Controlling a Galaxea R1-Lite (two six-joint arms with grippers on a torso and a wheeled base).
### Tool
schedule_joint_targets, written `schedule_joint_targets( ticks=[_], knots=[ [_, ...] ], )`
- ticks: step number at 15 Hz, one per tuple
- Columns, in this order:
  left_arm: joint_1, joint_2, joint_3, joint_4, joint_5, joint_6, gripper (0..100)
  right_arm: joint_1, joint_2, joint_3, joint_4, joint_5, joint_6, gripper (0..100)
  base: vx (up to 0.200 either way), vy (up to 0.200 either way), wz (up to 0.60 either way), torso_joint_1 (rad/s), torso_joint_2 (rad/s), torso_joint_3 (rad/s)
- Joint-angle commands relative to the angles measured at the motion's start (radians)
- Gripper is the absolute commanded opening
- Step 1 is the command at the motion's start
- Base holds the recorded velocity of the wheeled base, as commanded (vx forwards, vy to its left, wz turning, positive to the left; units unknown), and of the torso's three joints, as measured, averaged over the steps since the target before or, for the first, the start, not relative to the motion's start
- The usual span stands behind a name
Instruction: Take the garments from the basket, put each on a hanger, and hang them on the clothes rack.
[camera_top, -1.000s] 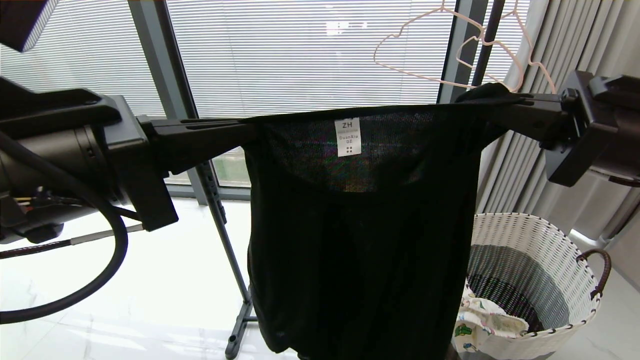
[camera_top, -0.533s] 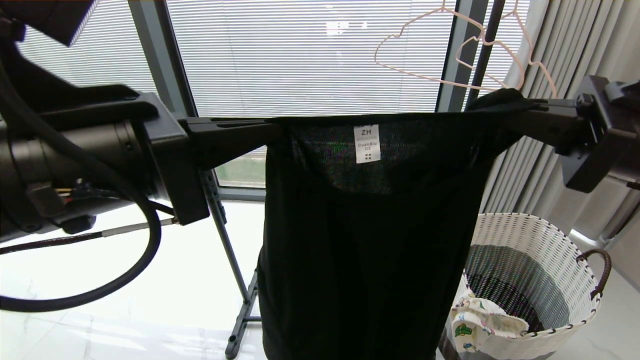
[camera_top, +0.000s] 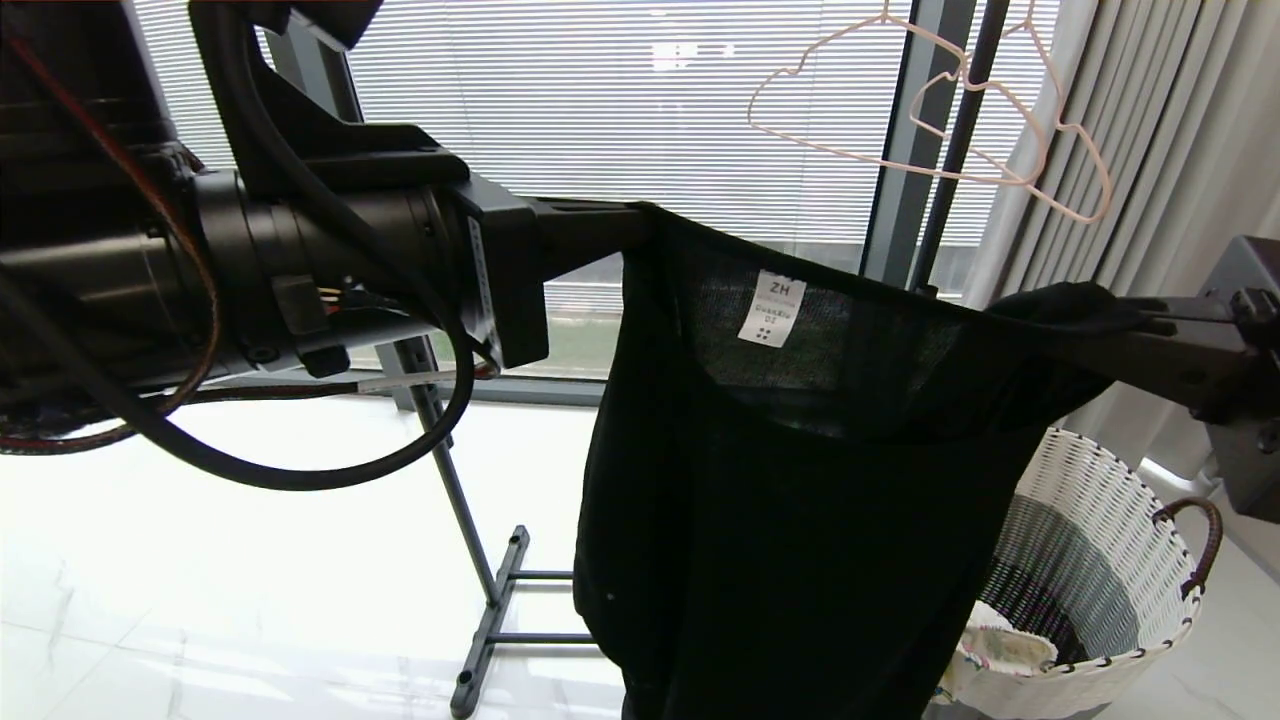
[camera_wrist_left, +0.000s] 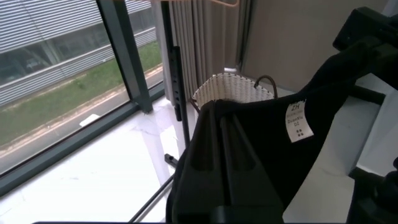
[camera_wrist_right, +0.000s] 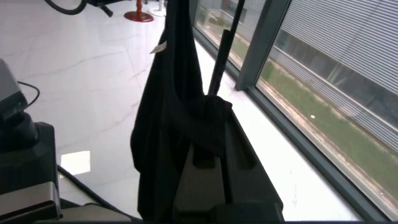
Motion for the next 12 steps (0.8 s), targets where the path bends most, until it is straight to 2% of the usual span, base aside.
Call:
schedule_joint_targets(
  ticks=[1,3,5,6,7,9,12],
  knots=[
    [-0.001,0.015,0.001,-0.001,0.000,0.000,0,0.001,-0.010,0.005,-0.002,0.001,0.000,0,0.000,0.000,0.00,0.000,0.00,0.000],
    [-0.001,-0.007,0.035,-0.001,0.000,0.000,0,0.000,0.001,-0.004,-0.003,0.000,0.002,0,0.000,0.000,0.00,0.000,0.00,0.000],
    [0.001,-0.060,0.119,-0.001,0.000,-0.001,0,-0.012,0.024,-0.045,-0.005,-0.002,0.003,0,0.000,0.000,0.00,0.000,0.00,0.000],
    [0.001,-0.123,0.201,-0.001,0.000,0.000,0,-0.016,0.064,-0.102,-0.005,0.000,0.005,0,0.000,0.000,0.00,0.000,0.00,0.000],
    [0.001,-0.154,0.234,-0.001,0.000,0.000,0,-0.017,0.092,-0.143,-0.005,0.001,0.005,0,0.000,0.000,0.00,0.000,0.00,0.000],
    [0.001,-0.199,0.265,0.002,0.000,0.002,0,-0.016,0.153,-0.228,-0.005,0.003,0.005,0,0.000,0.000,0.00,0.000,0.00,0.000],
    [0.001,-0.222,0.266,0.004,0.000,0.002,0,-0.016,0.204,-0.289,-0.006,0.003,0.005,0,0.000,0.000,0.00,0.000,0.00,0.000]
  ],
)
